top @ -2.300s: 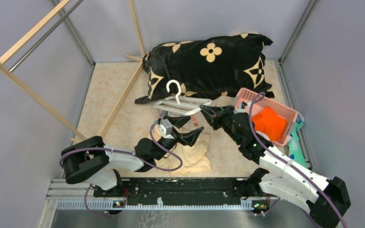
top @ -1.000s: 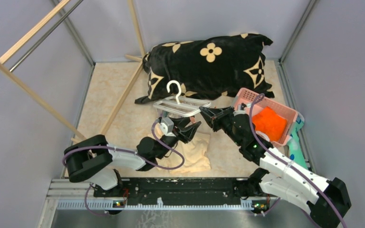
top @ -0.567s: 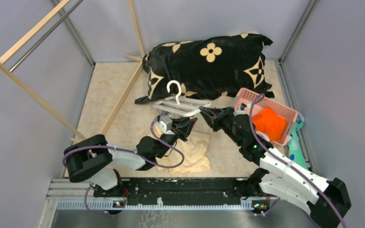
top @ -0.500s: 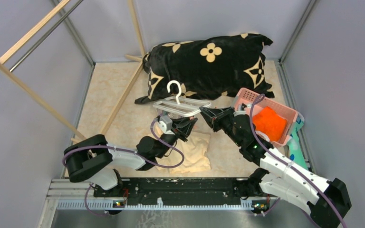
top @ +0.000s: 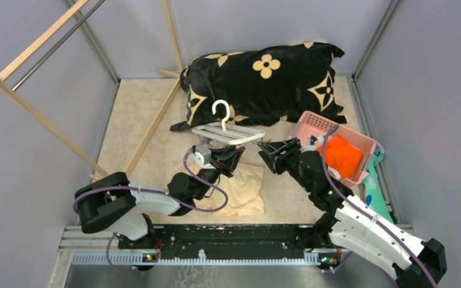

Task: Clip the underwear to the hanger
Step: Open the clamp at the hanger.

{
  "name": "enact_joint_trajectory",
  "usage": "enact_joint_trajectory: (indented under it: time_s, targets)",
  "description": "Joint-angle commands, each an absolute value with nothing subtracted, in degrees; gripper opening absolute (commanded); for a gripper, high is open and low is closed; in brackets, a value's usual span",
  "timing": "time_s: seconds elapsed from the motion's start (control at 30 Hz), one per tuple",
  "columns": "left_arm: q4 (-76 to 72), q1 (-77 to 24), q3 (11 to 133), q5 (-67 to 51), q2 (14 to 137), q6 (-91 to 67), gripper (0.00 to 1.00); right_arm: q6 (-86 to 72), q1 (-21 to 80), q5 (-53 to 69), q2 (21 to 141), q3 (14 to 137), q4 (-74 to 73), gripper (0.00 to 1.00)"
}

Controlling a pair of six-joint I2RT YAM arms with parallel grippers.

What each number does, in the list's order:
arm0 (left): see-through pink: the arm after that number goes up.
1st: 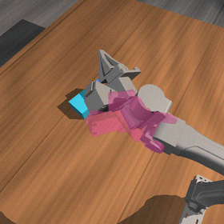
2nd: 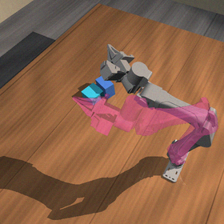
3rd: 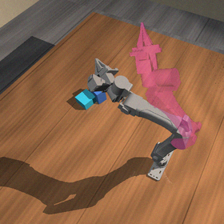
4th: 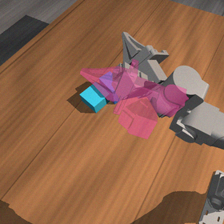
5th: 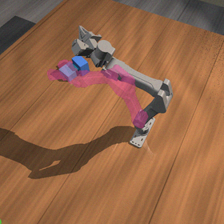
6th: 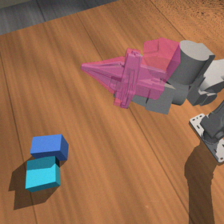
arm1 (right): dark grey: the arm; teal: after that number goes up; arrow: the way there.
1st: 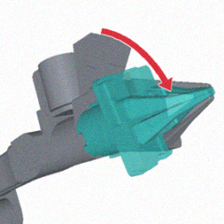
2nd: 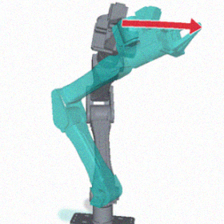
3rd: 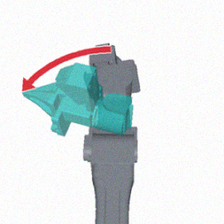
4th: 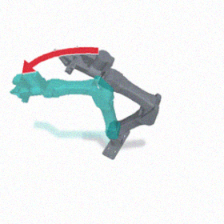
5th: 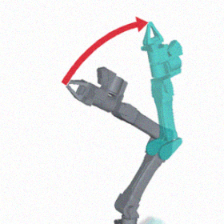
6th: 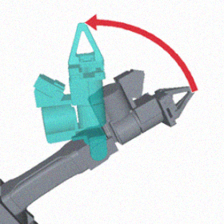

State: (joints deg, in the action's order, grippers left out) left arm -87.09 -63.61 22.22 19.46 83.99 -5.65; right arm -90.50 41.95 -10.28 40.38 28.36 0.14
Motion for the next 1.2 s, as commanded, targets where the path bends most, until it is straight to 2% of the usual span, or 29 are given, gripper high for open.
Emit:
enact_joint_trajectory:
  time_s: [0.0, 0.2, 0.37, 0.53, 0.67, 0.83, 1.03, 1.17]
  targets:
    - [-97.22, -62.44, 22.05, 20.90, 81.42, -6.14, 0.00, -86.48, 42.55, -12.32, 34.84, 26.01, -6.00, 0.47]
    - [-91.73, -61.96, 23.26, 20.74, 80.33, -6.65, 0.00, -73.55, 42.55, -12.27, 25.13, 21.08, -14.37, 0.47]
    - [-89.89, -61.96, 23.44, 20.82, 79.94, -6.78, 0.00, -72.69, 42.54, -15.52, 20.86, 15.08, -18.47, 0.46]
    - [-88.15, -61.88, 23.82, 20.06, 79.10, -6.84, 0.00, -67.83, 42.05, -14.72, 30.59, 12.53, -10.74, 0.44]
    - [-87.22, -61.87, 23.95, 19.52, 78.76, -7.01, 0.00, -61.02, 40.43, -11.88, 44.50, 14.59, -2.19, 0.44]
    - [-87.17, -61.85, 24.12, 18.99, 78.75, -7.51, 0.00, -54.94, 36.11, -7.22, 55.06, 17.12, 5.26, 0.43]
    - [-86.92, -61.87, 24.41, 18.89, 78.75, -7.11, 0.00, -53.25, 34.45, 0.56, 61.03, 18.12, 11.70, 0.43]
    - [-86.93, -61.87, 24.57, 18.81, 78.66, -6.95, 0.00, -59.89, 34.45, 2.44, 60.23, 16.57, 10.00, 0.43]
